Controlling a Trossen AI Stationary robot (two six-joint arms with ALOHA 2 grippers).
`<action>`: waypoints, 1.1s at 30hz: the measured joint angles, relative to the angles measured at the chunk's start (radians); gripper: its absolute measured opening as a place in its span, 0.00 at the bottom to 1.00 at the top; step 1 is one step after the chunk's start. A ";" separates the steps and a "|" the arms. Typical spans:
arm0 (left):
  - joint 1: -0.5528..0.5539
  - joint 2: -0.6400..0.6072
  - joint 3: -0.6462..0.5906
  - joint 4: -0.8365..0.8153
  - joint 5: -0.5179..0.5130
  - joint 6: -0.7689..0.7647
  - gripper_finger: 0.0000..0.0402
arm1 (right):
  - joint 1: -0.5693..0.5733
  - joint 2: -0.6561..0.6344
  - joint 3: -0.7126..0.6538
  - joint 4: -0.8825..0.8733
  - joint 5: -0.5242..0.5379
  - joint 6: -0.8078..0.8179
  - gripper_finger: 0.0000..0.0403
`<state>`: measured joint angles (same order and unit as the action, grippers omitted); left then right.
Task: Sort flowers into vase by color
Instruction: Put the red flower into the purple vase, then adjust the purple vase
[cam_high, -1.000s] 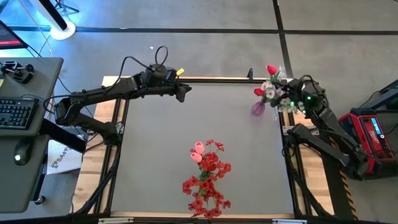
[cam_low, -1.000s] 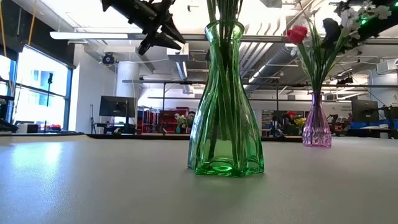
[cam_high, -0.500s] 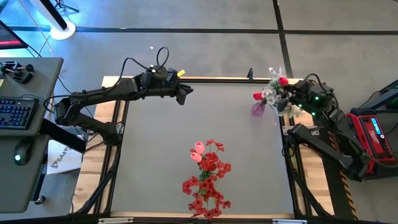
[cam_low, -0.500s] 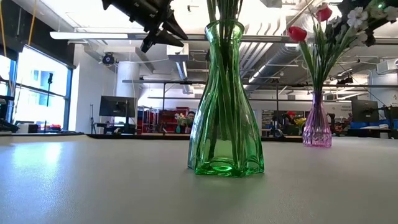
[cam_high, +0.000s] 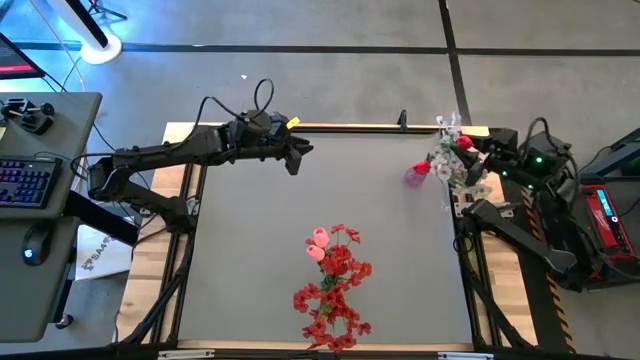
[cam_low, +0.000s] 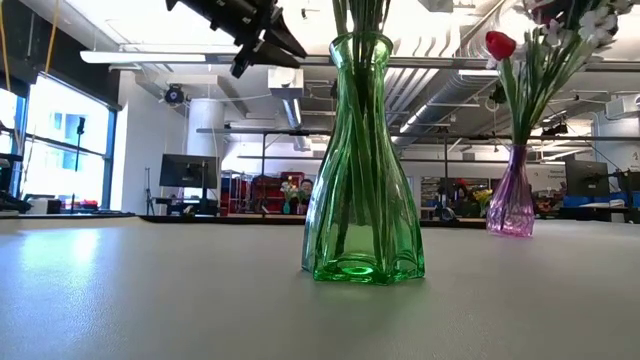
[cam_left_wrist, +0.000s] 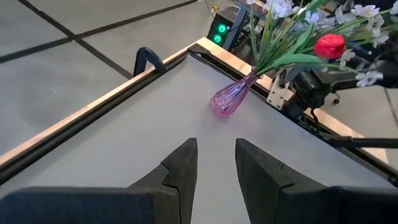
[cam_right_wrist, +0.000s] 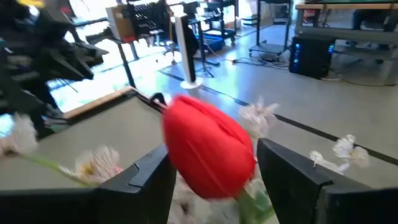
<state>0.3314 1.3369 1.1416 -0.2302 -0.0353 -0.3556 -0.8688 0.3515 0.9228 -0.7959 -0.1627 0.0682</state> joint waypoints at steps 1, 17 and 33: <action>-0.002 0.000 0.000 0.001 0.000 0.012 0.25 | 0.000 0.000 0.006 -0.002 -0.012 0.003 0.52; -0.006 0.000 0.000 0.003 0.048 0.124 0.25 | 0.000 0.002 0.021 0.184 -0.257 0.182 0.52; -0.005 0.000 0.000 -0.014 -0.088 0.043 0.25 | -0.024 0.346 -0.113 0.348 0.011 0.060 0.52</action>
<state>0.3260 1.3369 1.1416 -0.2438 -0.1234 -0.3124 -0.8924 0.6972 0.8102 -0.4483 -0.1521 0.1287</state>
